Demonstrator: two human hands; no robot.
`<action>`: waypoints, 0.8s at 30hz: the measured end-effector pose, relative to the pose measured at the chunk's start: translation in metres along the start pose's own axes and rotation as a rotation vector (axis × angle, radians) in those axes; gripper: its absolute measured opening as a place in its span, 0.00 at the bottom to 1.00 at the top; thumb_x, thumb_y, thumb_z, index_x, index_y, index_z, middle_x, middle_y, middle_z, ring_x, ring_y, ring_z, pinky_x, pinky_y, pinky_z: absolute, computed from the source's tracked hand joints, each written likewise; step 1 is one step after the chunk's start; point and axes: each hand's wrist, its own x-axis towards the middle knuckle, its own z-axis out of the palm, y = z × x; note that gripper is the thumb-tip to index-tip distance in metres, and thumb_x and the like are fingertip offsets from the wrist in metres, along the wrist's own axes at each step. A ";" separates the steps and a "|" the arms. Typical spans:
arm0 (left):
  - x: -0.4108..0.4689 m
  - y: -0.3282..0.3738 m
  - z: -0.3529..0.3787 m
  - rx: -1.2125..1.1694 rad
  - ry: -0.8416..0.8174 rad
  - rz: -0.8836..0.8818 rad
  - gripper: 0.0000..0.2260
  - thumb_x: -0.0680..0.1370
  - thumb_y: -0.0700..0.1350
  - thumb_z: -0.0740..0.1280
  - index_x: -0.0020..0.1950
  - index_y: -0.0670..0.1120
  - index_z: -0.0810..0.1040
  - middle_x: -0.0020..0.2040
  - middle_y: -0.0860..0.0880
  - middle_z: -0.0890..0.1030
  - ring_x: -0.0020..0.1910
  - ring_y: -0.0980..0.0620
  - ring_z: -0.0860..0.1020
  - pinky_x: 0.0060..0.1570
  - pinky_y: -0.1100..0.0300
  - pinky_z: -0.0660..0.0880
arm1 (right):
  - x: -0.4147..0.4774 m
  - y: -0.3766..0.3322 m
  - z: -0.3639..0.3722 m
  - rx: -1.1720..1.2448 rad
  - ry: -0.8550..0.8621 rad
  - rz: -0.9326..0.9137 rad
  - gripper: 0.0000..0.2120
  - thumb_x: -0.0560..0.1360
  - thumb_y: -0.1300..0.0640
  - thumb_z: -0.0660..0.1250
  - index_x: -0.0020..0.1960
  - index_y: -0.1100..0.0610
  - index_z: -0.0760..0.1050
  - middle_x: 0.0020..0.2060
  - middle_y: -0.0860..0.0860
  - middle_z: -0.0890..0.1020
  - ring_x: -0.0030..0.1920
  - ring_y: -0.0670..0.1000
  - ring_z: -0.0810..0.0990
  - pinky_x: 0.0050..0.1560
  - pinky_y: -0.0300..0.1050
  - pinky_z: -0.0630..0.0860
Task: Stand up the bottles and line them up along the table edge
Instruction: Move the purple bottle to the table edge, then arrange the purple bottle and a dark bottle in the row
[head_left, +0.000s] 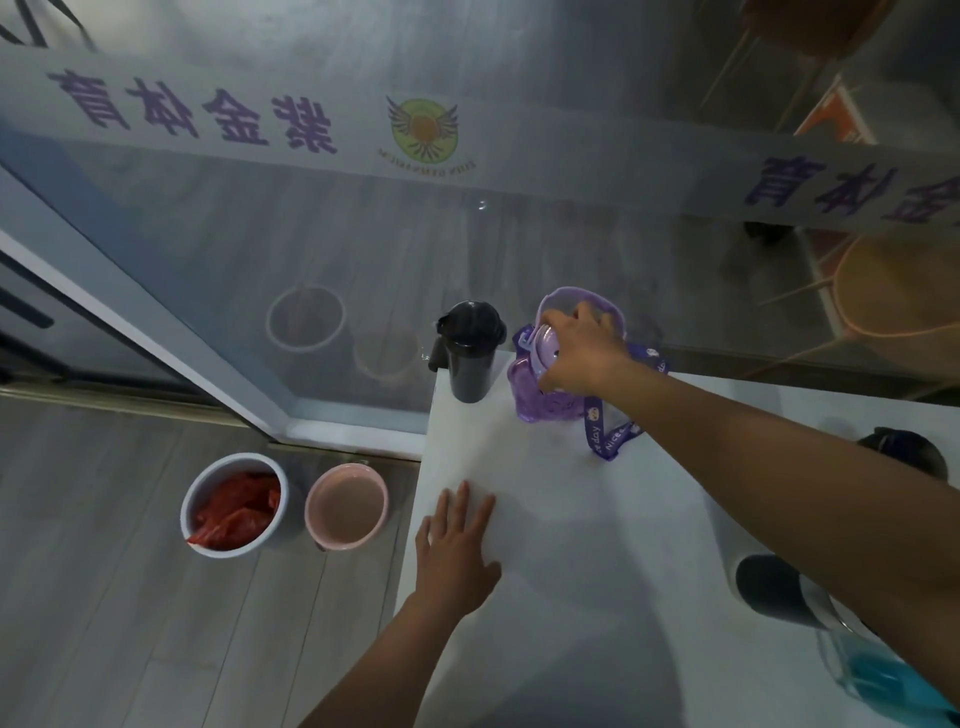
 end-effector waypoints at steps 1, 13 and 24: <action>0.000 0.000 0.000 0.001 -0.002 -0.001 0.38 0.76 0.56 0.64 0.78 0.61 0.45 0.80 0.51 0.38 0.78 0.47 0.38 0.76 0.46 0.45 | 0.000 0.000 -0.001 0.001 -0.004 0.000 0.42 0.66 0.45 0.75 0.73 0.47 0.57 0.71 0.57 0.62 0.70 0.66 0.62 0.67 0.62 0.68; -0.004 -0.008 -0.011 0.051 -0.091 0.049 0.36 0.76 0.55 0.65 0.78 0.60 0.48 0.80 0.50 0.40 0.79 0.46 0.40 0.76 0.47 0.49 | -0.022 0.007 -0.015 0.136 0.010 -0.065 0.46 0.65 0.41 0.74 0.75 0.46 0.52 0.73 0.54 0.62 0.72 0.63 0.61 0.68 0.61 0.66; -0.008 0.026 -0.003 0.052 -0.067 0.122 0.34 0.77 0.57 0.63 0.78 0.58 0.50 0.80 0.48 0.44 0.79 0.43 0.44 0.75 0.45 0.47 | -0.190 0.097 -0.030 0.460 0.314 0.276 0.32 0.69 0.44 0.74 0.70 0.47 0.67 0.71 0.49 0.69 0.68 0.54 0.69 0.66 0.52 0.68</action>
